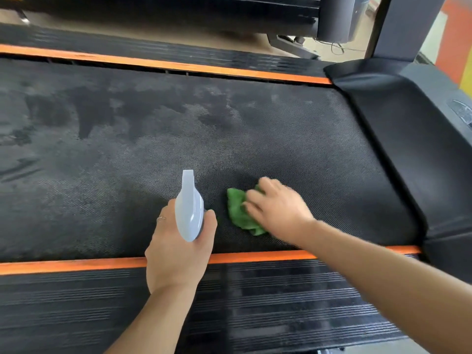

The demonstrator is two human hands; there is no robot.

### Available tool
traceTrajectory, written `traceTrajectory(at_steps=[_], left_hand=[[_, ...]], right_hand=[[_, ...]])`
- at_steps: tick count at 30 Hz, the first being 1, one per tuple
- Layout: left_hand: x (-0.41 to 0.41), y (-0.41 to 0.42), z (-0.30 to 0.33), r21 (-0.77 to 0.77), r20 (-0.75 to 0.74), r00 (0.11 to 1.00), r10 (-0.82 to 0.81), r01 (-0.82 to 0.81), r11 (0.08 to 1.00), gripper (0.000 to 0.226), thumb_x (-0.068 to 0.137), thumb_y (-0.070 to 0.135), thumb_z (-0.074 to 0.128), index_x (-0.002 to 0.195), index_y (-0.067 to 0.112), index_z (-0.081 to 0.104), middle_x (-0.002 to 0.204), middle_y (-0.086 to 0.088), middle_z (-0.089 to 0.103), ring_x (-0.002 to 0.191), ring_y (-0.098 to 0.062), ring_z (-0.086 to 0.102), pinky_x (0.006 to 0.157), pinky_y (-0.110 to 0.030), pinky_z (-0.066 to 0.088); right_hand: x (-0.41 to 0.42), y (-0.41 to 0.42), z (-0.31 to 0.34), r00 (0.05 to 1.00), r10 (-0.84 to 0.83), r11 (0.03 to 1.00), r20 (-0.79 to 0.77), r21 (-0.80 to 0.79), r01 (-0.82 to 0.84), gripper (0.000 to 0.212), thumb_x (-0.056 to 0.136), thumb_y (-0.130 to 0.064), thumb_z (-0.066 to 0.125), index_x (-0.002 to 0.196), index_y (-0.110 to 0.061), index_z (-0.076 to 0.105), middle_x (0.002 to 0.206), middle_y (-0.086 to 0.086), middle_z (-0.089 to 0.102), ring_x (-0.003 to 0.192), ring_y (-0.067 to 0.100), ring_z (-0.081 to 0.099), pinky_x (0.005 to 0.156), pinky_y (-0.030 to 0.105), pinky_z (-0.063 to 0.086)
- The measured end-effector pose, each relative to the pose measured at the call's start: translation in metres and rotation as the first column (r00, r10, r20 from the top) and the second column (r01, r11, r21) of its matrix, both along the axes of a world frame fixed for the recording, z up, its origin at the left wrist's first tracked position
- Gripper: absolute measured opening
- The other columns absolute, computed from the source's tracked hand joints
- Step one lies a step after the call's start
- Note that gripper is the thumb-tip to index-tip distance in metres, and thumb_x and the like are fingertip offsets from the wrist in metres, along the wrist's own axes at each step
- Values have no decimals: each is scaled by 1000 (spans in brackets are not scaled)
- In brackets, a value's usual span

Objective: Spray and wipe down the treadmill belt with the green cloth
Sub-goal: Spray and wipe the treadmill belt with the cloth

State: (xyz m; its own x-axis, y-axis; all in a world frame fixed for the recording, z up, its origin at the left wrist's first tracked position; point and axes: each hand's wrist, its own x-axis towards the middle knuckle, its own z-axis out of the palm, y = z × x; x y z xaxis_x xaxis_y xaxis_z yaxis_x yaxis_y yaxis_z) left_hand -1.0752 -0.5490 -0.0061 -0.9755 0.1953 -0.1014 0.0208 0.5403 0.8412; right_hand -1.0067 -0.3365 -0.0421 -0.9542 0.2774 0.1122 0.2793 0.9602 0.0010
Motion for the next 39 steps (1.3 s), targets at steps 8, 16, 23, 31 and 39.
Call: traceTrajectory(at_steps=[8, 16, 23, 31, 39], left_hand=[[-1, -2, 1, 16, 22, 1000, -14, 14, 1000, 32, 91, 50, 69, 116, 37, 55, 98, 15, 53, 89, -21, 51, 86, -40, 48], [0, -1, 1, -6, -4, 1000, -4, 4, 1000, 36, 92, 49, 68, 119, 26, 59, 104, 10, 54, 92, -23, 49, 88, -42, 45], [1, -2, 2, -16, 15, 999, -33, 33, 999, 40, 94, 48, 68, 124, 25, 59, 108, 9, 53, 107, -36, 60, 95, -50, 48], [1, -1, 2, -27, 8, 1000, 4, -4, 1000, 39, 93, 49, 68, 122, 24, 60, 106, 8, 52, 94, -26, 49, 94, -48, 48], [2, -2, 4, -52, 45, 999, 25, -22, 998, 45, 90, 54, 69, 125, 26, 60, 108, 8, 55, 98, -29, 56, 94, -48, 50]], right_hand=[[62, 36, 19, 841, -529, 833, 111, -122, 540, 34, 101, -49, 39, 103, -21, 57, 102, 10, 48, 106, 38, 53, 83, 46, 50], [12, -66, 9, 1000, -23, 983, 7, -184, 24, 36, 99, -50, 44, 104, -21, 64, 98, 7, 51, 91, 31, 54, 64, 40, 46], [123, 33, 19, 956, -268, 950, 124, -132, 283, 39, 96, -55, 39, 95, -23, 62, 91, -4, 40, 94, 33, 57, 76, 44, 54], [85, -12, 20, 957, -276, 941, 94, -174, 289, 40, 99, -51, 38, 93, -19, 60, 88, 0, 44, 89, 33, 59, 71, 43, 52], [63, -25, 19, 998, -13, 976, 61, -216, 26, 44, 97, -55, 30, 94, -24, 61, 94, 0, 48, 89, 26, 59, 65, 41, 55]])
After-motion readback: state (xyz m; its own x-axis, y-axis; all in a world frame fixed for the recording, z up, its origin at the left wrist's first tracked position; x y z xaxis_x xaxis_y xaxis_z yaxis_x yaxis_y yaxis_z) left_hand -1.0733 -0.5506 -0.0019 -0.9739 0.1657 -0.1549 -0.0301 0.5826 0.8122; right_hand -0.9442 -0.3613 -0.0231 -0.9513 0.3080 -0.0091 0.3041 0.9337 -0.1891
